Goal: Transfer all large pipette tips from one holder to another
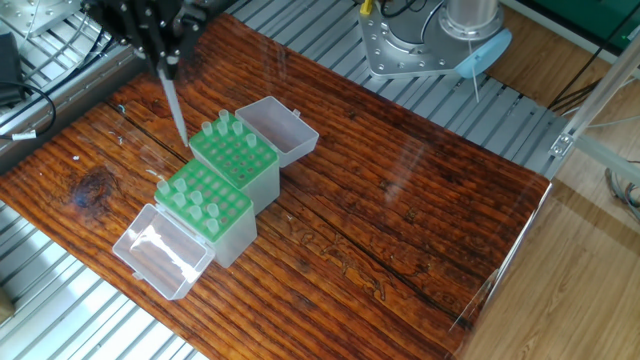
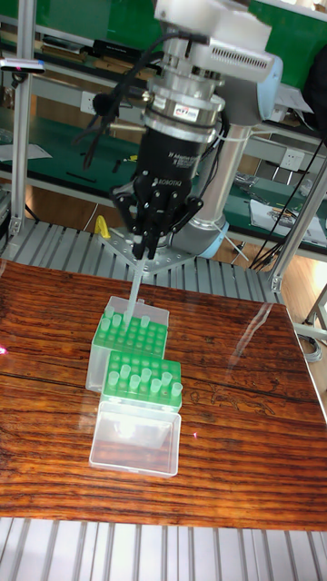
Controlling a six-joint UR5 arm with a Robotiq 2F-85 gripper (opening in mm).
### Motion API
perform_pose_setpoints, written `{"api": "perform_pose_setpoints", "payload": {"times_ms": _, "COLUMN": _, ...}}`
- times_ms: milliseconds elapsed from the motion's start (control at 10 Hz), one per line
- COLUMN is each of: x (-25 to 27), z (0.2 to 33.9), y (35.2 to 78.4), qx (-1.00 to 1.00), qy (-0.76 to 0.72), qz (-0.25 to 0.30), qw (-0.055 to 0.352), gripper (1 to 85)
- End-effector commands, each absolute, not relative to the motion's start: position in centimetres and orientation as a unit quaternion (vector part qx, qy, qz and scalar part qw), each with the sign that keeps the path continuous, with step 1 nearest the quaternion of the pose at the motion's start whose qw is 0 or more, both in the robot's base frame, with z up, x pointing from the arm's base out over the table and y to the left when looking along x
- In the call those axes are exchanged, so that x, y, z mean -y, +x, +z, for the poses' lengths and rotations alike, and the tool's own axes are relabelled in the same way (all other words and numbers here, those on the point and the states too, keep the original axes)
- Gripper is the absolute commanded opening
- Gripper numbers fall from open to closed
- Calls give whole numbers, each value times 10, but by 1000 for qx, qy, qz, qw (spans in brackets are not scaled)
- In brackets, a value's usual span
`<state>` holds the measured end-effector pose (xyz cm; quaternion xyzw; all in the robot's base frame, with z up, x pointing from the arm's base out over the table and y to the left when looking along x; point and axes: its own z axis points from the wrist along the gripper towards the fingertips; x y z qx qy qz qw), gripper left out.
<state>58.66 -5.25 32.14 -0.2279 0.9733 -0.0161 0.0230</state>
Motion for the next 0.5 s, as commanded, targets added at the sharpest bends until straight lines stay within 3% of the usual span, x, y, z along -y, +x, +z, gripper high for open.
{"api": "perform_pose_setpoints", "payload": {"times_ms": 0, "x": 57, "z": 307, "y": 600, "qx": -969, "qy": -244, "qz": -17, "qw": 27, "gripper": 117}}
{"api": "perform_pose_setpoints", "payload": {"times_ms": 400, "x": 49, "z": 295, "y": 608, "qx": -969, "qy": -244, "qz": -14, "qw": 27, "gripper": 117}}
